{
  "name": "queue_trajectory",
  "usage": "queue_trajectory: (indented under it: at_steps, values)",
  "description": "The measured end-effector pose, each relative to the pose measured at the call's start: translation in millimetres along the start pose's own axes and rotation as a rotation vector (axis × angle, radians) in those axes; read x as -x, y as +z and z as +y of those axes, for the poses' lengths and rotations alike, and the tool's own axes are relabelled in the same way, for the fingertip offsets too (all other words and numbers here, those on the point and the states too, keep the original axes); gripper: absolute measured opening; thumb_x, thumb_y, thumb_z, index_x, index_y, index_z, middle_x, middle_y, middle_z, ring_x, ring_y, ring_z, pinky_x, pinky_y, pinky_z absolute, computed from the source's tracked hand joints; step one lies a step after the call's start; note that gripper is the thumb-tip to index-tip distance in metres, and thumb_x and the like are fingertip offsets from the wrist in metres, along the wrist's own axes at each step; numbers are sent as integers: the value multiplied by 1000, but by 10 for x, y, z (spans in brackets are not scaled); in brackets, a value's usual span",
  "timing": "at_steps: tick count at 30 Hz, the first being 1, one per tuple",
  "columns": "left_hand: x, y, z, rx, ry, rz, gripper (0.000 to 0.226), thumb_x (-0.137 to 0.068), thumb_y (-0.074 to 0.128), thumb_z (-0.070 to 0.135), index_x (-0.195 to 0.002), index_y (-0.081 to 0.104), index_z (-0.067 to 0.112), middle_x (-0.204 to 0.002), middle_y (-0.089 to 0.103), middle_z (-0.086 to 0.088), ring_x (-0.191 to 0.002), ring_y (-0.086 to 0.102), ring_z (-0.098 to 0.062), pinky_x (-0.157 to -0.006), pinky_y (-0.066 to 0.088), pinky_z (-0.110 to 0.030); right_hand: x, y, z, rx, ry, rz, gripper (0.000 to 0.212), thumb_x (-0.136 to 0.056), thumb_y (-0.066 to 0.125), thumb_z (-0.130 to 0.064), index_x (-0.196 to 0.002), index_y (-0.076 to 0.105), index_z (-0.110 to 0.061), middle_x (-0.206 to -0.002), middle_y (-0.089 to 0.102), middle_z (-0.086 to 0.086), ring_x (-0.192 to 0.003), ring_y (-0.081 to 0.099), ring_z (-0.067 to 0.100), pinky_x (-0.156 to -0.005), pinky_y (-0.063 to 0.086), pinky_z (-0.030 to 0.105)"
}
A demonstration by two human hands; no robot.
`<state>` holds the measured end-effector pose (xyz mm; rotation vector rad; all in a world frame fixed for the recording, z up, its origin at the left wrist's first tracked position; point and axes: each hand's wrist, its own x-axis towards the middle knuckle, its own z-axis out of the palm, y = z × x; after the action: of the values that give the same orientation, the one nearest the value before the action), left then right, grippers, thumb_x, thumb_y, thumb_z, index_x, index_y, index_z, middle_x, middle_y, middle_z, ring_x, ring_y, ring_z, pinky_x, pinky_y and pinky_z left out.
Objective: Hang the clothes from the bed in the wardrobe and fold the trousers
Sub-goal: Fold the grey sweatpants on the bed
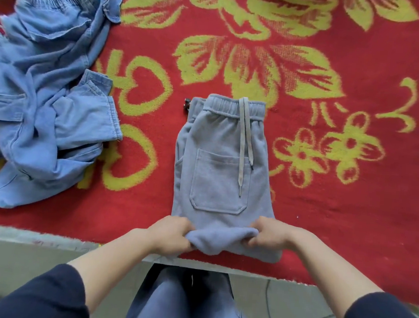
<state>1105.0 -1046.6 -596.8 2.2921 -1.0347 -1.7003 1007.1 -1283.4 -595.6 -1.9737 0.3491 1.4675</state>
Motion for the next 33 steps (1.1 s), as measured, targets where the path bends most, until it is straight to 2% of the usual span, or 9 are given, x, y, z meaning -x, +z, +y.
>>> queue_trajectory:
  at_steps: [3, 7, 12, 14, 17, 20, 25, 29, 33]
  values:
    - [32, -105, 41, 239, -61, -294, 23, -76, 64, 27, -58, 52, 20, -61, 48, 5, -60, 45, -12, -57, 36, -26, 72, -30, -8, -85, 43, -182, 19, -77, 72, -36, -73, 68, -18, -74, 64, -1, -71, 58, 16, -66, 45, 30]
    - [-37, -531, 47, 389, -43, -355, 7, -76, 69, 23, -70, 66, 21, -71, 61, 6, -72, 56, -12, -68, 42, -28, 117, -397, -21, -202, 27, -103, 31, -67, 81, -37, -82, 74, -10, -79, 72, 0, -76, 66, 14, -69, 50, 29]
    - [-162, -1214, 64, 524, 67, 104, 16, -67, 76, 22, -80, 68, 18, -74, 66, 7, -72, 62, -6, -64, 47, -26, 155, -1147, -87, -354, -60, 198, 22, -66, 84, -22, -82, 76, -8, -83, 75, 4, -73, 67, 11, -69, 53, 29]
    - [-234, -1452, 36, 600, 79, 270, 14, -71, 78, 14, -81, 69, 16, -76, 69, -1, -71, 64, -8, -63, 48, -26, 154, -1392, -139, -433, -112, 310, 13, -68, 82, -19, -78, 77, -12, -77, 75, 1, -67, 65, 6, -58, 49, 21]
    - [-361, -1717, -20, 609, 113, 385, 10, -76, 75, 13, -82, 71, 19, -81, 72, -3, -74, 66, -9, -66, 51, -27, 69, -1681, -228, -440, -172, 468, 9, -71, 79, -16, -69, 72, -10, -59, 59, -3, -54, 51, 7, -47, 36, 19]
    - [-536, -1865, -47, 513, 138, 437, 9, -80, 72, 16, -83, 71, 25, -82, 72, 5, -78, 65, -6, -76, 55, -36, -137, -1828, -270, -367, -179, 582, 16, -73, 75, -15, -62, 65, -11, -58, 49, -3, -55, 42, 10, -53, 33, 26]
    - [-831, -2013, -152, 323, 47, 567, 14, -86, 65, 28, -99, 70, 32, -100, 69, 13, -98, 62, -7, -86, 51, -41, -478, -1883, -245, -277, -123, 801, 19, -76, 71, -23, -78, 66, -5, -72, 58, 2, -71, 53, 17, -63, 41, 33]
    - [-1012, -1873, -84, -83, -80, 825, 42, -95, 52, 29, -136, 49, 25, -138, 48, -3, -129, 41, -23, -103, 36, -38, -620, -1737, -367, 134, -96, 1065, 22, -82, 59, -24, -101, 63, -13, -100, 56, 3, -100, 50, 25, -80, 36, 36]
    - [-1130, -1592, 58, -110, 85, 751, 62, -99, 31, 47, -153, 15, 19, -159, 19, -1, -147, 13, -16, -119, 8, -34, -684, -1634, -444, 4, -335, 899, 57, -72, 55, -34, -126, 56, -16, -126, 57, 2, -122, 47, 20, -98, 35, 36]
